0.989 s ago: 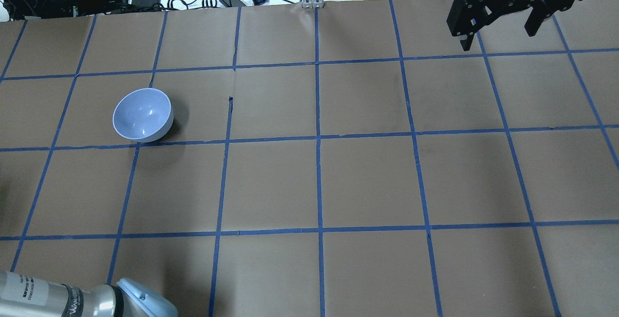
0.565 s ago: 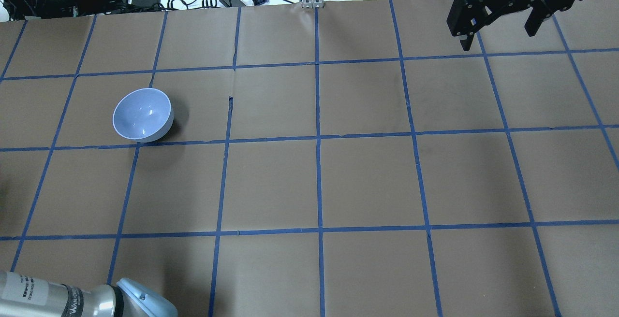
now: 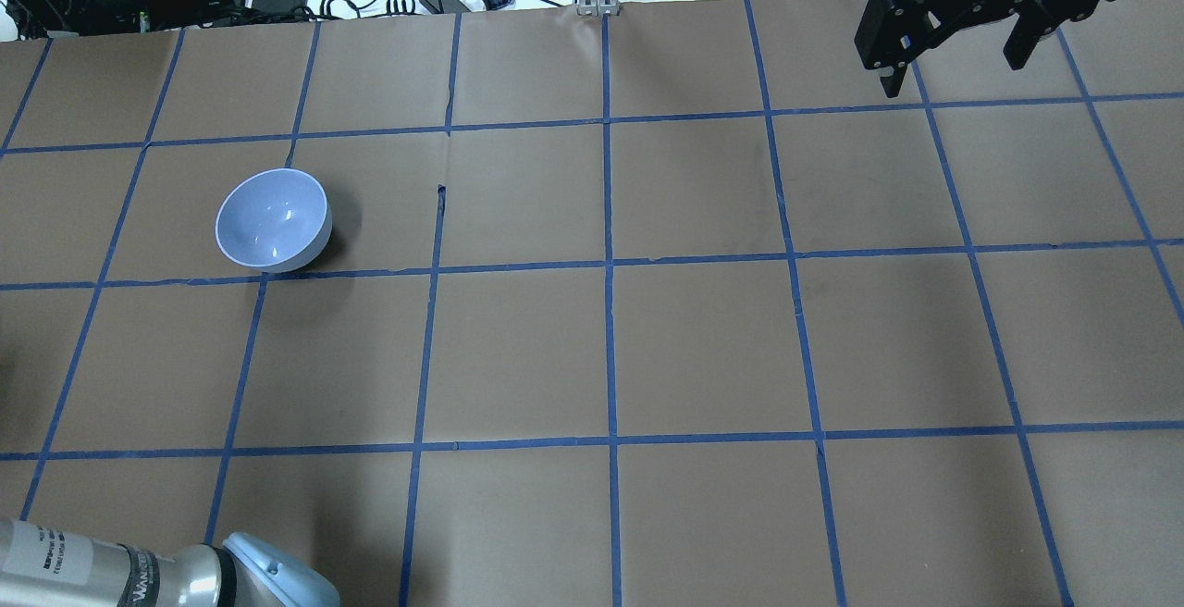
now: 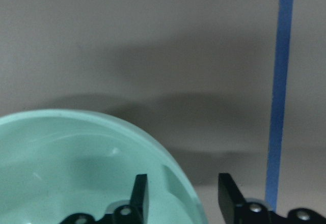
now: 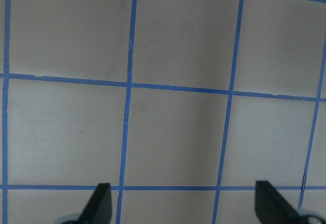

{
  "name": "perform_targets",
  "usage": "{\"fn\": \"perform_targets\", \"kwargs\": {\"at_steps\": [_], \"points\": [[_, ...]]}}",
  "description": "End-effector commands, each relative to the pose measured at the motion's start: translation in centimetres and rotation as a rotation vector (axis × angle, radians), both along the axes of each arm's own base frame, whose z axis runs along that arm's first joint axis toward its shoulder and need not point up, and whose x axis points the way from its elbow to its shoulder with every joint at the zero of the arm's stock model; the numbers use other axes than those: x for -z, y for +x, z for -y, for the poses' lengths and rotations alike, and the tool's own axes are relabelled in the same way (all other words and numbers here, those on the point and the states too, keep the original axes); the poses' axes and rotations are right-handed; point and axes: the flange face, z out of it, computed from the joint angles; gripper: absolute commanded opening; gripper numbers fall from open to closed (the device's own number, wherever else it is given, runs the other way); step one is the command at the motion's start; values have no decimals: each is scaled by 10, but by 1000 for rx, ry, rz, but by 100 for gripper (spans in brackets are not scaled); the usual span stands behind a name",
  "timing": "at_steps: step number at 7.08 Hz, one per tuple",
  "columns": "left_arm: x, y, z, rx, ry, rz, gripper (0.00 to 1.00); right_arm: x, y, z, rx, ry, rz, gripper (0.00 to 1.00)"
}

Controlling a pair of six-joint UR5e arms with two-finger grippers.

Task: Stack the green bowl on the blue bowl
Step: 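Close the left gripper on the rim of the pale green bowl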

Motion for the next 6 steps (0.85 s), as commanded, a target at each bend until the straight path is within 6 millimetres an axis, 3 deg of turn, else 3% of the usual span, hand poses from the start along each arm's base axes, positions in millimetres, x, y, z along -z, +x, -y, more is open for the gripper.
{"fn": "perform_targets", "kwargs": {"at_steps": [1,6], "points": [[-1,0,0,1,-1,1,0,0,0,0,0,0,0,100],[-11,-1,0,1,-10,14,0,0,0,0,0,0,0,100]]}}
